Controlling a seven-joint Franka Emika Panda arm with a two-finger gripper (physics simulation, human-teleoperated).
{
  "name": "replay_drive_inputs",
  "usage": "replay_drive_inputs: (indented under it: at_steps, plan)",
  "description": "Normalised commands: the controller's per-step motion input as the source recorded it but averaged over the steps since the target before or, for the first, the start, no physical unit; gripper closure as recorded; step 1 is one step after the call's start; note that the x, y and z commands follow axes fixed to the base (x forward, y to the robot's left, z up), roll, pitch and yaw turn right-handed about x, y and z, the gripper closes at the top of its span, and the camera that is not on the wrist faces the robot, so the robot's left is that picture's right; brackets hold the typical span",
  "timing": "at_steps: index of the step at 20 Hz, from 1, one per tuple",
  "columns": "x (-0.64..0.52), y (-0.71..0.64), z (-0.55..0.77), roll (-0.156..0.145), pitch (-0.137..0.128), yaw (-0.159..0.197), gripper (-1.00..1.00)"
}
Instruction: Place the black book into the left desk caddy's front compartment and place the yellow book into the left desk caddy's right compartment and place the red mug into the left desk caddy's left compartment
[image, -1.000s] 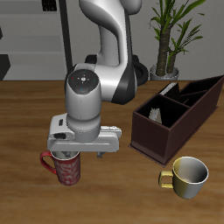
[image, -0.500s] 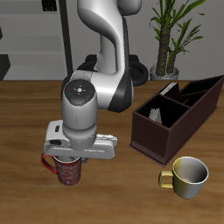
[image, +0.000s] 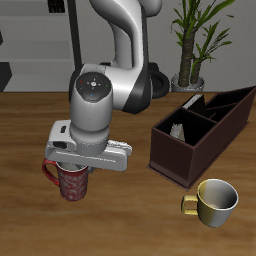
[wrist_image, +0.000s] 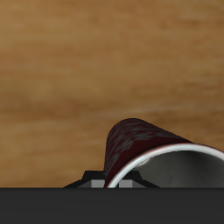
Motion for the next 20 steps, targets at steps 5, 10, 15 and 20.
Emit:
replay_drive_inputs:
  at_steps: [5,10,15,20]
  plan:
    - [-0.50,0.16,0.36,-0.055,-0.082,-0.045,1.00]
    - [-0.67,0.23,0.38,-0.001,-0.085,-0.053,1.00]
    - [-0.49,0.02,0.22,-0.010,-0.026,-0.020,1.00]
    - [-0.80,0.16,0.29,-0.047,-0.063,0.058,1.00]
